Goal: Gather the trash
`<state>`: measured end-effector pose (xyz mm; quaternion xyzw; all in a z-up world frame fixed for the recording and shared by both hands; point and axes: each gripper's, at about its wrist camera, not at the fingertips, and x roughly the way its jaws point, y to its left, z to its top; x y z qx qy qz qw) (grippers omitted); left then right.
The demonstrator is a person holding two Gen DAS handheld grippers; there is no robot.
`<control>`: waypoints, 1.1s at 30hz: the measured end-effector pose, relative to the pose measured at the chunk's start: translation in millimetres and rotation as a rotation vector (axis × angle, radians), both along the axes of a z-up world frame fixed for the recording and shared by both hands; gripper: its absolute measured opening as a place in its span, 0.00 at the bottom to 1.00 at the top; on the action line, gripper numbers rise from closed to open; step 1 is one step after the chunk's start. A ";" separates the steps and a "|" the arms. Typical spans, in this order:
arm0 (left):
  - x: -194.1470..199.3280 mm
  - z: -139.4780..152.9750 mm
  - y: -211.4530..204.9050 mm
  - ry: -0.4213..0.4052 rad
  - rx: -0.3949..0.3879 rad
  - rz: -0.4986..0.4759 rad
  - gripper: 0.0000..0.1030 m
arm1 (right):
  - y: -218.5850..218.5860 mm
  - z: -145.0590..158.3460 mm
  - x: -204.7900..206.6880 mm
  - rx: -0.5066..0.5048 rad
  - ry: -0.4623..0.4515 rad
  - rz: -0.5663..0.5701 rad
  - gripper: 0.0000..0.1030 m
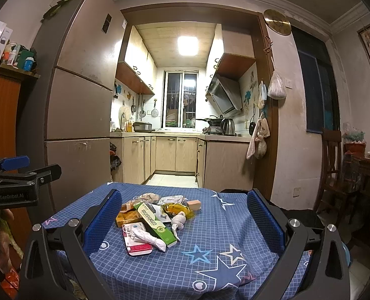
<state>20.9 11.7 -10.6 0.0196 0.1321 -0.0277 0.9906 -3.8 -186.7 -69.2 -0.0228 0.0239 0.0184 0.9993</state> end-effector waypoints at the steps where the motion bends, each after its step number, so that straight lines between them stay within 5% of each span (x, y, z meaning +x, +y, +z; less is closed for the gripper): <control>1: 0.2 -0.4 -0.8 0.002 0.002 0.001 0.95 | 0.0 -0.6 0.3 -0.001 0.000 0.001 0.96; 33: 8.0 -2.7 -1.0 0.018 0.014 0.012 0.95 | -1.2 0.1 4.8 -0.006 0.024 0.023 0.96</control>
